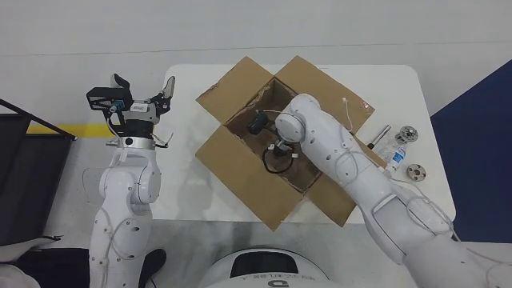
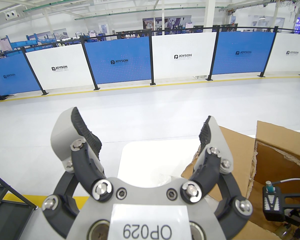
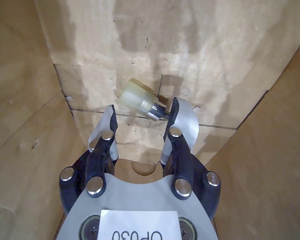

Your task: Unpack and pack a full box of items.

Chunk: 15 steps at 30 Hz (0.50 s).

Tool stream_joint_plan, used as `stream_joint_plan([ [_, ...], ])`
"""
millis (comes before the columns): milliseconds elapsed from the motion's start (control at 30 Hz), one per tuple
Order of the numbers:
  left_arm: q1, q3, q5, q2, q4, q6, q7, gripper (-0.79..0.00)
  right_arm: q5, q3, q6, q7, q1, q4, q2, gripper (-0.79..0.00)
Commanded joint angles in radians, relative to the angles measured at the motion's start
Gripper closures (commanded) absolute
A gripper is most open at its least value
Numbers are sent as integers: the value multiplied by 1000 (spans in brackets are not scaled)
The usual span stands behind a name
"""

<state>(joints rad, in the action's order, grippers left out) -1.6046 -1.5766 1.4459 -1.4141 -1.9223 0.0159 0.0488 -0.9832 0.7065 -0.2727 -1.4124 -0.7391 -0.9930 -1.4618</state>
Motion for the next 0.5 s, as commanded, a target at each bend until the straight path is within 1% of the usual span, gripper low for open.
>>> stream_joint_plan([
  [0,0,0,0,0,0,0,0,-785,6,-15,9,5,16,31,-10,-369],
  [100,0,0,0,0,0,0,0,-785,18,-37,18,12,36,68,-26,-317],
  [167,0,0,0,0,0,0,0,-785,22,-49,20,20,45,84,-34,-179],
  [200,0,0,0,0,0,0,0,-785,22,-52,24,23,49,90,-37,-58],
  [233,0,0,0,0,0,0,0,-785,22,-55,27,27,52,95,-40,0],
  [367,0,0,0,0,0,0,0,-785,15,-53,51,53,59,99,-43,0],
  [467,0,0,0,0,0,0,0,-785,-2,-36,70,80,48,60,-34,0],
])
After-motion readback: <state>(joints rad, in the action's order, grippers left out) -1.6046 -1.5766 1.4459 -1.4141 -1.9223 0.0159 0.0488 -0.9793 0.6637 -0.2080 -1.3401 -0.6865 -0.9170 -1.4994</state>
